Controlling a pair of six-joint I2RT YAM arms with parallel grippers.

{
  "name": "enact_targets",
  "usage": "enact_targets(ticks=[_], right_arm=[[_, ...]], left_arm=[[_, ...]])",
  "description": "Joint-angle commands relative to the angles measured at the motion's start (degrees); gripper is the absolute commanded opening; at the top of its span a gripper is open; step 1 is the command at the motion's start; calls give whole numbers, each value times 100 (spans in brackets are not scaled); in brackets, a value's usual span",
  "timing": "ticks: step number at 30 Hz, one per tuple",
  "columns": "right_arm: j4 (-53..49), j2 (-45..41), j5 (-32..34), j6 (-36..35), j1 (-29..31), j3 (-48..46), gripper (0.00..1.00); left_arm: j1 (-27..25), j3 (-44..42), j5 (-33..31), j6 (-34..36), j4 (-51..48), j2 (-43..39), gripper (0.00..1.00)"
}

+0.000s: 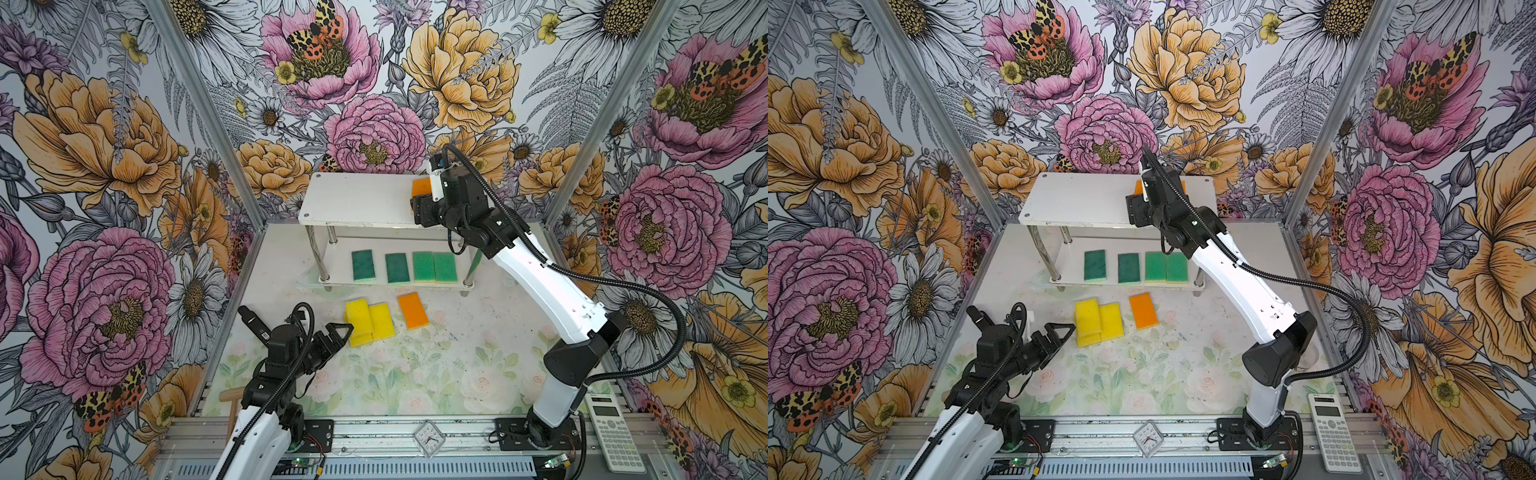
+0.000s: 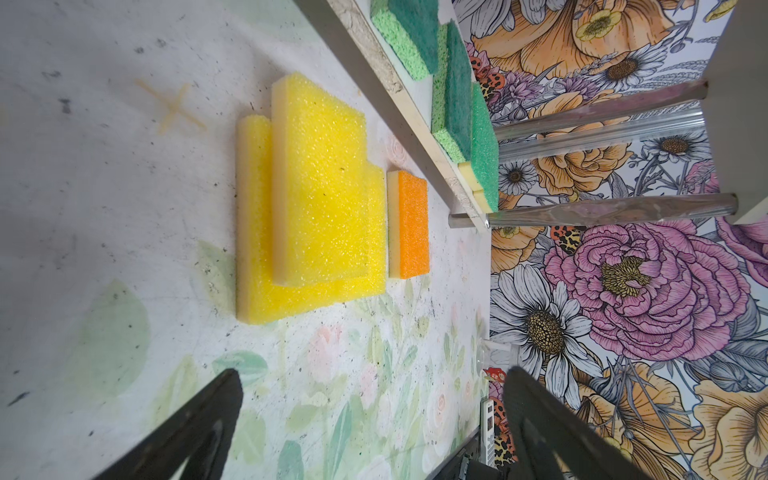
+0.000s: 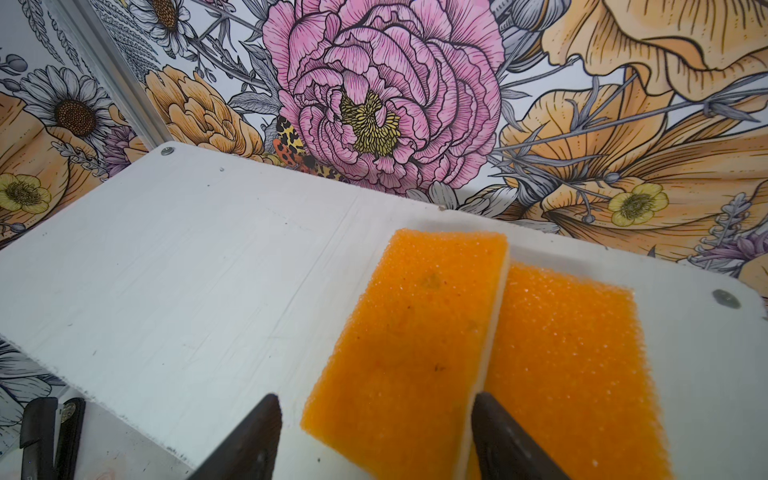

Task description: Place and organize the cleaning sponges onto the shelf

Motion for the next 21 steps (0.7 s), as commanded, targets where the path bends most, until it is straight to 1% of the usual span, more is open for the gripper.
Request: enact_targets(ticks=[1,4,8,16,18,21], right_arm=[[123,-150,-57,-58,-26,205,75],[124,-149,-134,-13,-43,240,76],[106,-162,-154,223,-110,307,79],[42,-181,-800,1057,-570,632,81],[-14,-126,-933,1178,-639,686,82],[-99,-63,-961,1183,-619,658,85]], left_arm=[[62,-41,4,-41,15,-57,99],[62,-40,6,-35,20,-38,99],[58,-47,12,-33,20,-36,99],[62,-77,25,-33,23,-51,99],[62,-83,26,-33,25,-59,99],[62,-93,33,-33,24,-68,99]])
